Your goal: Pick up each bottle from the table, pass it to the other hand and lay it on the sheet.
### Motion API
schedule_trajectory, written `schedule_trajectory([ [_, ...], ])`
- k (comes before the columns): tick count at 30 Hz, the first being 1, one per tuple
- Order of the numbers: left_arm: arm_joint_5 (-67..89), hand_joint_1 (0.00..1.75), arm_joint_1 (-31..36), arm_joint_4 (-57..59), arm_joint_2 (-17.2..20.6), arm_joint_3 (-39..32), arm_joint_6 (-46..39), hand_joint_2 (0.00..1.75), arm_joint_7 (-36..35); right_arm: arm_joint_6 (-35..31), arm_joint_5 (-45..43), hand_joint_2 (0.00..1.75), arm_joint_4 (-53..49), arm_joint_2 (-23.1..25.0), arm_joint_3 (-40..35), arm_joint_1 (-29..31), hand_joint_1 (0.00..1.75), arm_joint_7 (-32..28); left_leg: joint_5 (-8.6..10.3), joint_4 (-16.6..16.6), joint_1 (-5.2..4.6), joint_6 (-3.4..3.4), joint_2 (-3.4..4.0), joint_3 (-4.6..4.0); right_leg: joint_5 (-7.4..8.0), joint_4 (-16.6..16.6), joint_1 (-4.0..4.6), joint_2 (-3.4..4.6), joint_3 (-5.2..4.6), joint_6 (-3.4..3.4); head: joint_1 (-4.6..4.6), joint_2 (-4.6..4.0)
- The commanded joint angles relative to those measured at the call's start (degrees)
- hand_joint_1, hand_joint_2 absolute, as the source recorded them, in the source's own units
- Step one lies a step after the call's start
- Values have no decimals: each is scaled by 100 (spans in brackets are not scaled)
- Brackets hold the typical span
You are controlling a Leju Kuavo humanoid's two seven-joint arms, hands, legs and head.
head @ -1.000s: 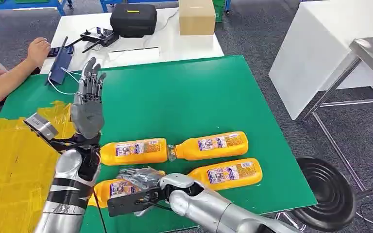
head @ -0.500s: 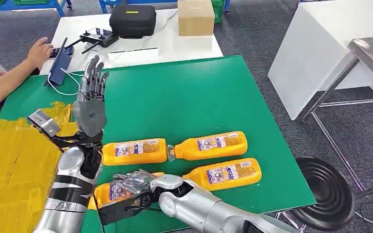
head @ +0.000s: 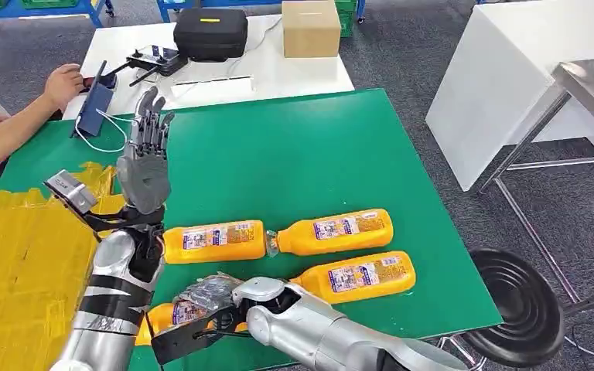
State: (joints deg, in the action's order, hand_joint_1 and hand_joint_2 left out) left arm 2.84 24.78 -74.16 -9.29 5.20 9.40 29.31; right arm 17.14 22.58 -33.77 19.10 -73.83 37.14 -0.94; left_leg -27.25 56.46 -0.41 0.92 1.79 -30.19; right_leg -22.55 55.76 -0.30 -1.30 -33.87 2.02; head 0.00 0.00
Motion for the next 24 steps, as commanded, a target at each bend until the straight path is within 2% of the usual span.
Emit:
schedule_trajectory([
  [1, -46, 0, 224, 280, 2, -232, -449, 0, -4, -469, -137, 175, 517, -267, 169, -209, 175, 192, 5, -8, 8, -7, -34, 9, 0, -13, 6, -13, 19, -2, 0, 0],
  [3, -103, 0, 219, 168, 11, -329, -562, 0, -47, -520, -165, 175, 467, -323, 278, -213, 175, 219, 3, -5, 3, -3, -18, 6, 0, -6, 2, -6, 12, -1, 2, 0],
  [4, -215, 0, 233, 129, -12, -448, -667, 0, -80, -550, -159, 175, 453, -351, 320, -220, 175, 234, 6, -6, 15, -11, -39, 7, 4, -17, 12, -7, 20, -4, 0, 0],
  [11, -235, 0, 243, 112, 17, -474, -671, 0, -94, -550, -154, 175, 447, -367, 326, -224, 175, 232, 17, -3, 15, -17, -42, 0, 8, -16, 11, -13, 18, -2, 0, 0],
  [12, -273, 0, 238, 128, -9, -484, -706, 0, -96, -541, -137, 175, 448, -358, 316, -231, 175, 244, 13, -2, 7, -13, -26, 6, 3, -7, 4, -11, 19, -2, 0, 0],
  [14, -410, 0, 271, 152, -14, -580, -776, 0, -125, -443, -56, 175, 492, -357, 238, -226, 175, 282, 17, -3, 14, -17, -41, 2, 8, -16, 10, -11, 22, -2, 0, 0],
  [15, -502, 0, 306, 202, 10, -602, -767, 0, -161, -319, 43, 175, 560, -346, 130, -223, 175, 308, 13, -3, 8, -14, -27, 11, 4, -9, 4, -10, 26, -2, 2, 0],
  [16, -531, 0, 330, 256, 29, -602, -767, 0, -167, -260, 140, 175, 612, -335, 34, -221, 164, 294, 15, -4, 9, -16, -35, 12, 4, -12, 5, -14, 28, -3, 2, 0],
  [17, -574, 0, 351, 317, 32, -607, -756, 0, -173, -181, 240, 175, 693, -324, -72, -235, 101, 306, 15, -5, 8, -15, -32, 15, 4, -11, 4, -12, 29, -3, 0, 0],
  [18, -581, 0, 364, 362, 35, -602, -752, 0, -173, -115, 399, 175, 752, -327, -238, -222, 0, 350, 13, -5, 4, -14, -26, 18, 1, -7, 0, -12, 30, -3, 0, 0],
  [24, -624, 0, 416, 506, 37, -597, -740, 0, -144, 74, 789, 175, 914, -376, -607, -192, 0, 242, 19, -10, 9, -17, -45, 22, 5, -18, 5, -22, 39, -4, 2, 0],
])
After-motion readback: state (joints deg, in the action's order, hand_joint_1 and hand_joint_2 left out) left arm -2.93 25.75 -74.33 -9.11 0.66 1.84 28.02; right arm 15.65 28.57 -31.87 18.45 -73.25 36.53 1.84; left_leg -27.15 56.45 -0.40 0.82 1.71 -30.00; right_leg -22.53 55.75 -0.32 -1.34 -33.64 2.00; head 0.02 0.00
